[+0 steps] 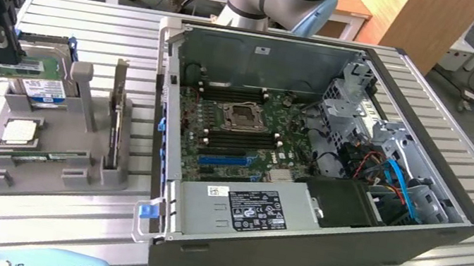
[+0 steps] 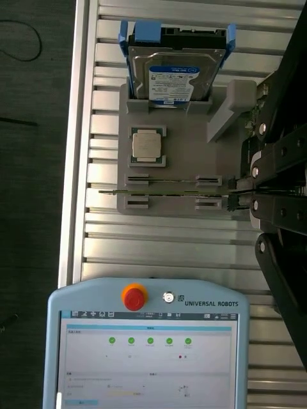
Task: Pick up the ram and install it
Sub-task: 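Pick up the ram and move it above insertion slot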
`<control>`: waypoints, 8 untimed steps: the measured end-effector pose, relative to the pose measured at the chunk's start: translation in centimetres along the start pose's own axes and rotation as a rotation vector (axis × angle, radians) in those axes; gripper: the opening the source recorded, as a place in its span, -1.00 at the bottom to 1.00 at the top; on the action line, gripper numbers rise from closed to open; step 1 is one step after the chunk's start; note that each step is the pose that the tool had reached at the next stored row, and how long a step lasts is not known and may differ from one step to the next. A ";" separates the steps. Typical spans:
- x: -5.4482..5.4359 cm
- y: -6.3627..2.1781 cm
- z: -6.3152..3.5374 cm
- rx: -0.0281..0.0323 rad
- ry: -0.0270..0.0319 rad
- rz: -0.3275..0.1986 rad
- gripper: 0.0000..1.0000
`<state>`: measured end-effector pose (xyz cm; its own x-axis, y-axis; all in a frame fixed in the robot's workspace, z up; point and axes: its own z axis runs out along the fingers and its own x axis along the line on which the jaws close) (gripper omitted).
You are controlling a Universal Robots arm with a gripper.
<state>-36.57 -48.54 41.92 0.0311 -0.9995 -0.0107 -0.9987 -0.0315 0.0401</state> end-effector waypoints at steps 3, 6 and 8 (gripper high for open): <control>0.0 -0.12 -0.01 -0.0001 0.0001 0.000 -0.77; 0.0 -0.32 -0.01 0.0000 0.0000 0.000 -0.77; 0.0 -0.50 -0.02 0.0000 0.0000 0.000 -0.77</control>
<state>-36.07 -48.54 41.92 0.0311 -0.9995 -0.0108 -0.9987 -0.0315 0.0401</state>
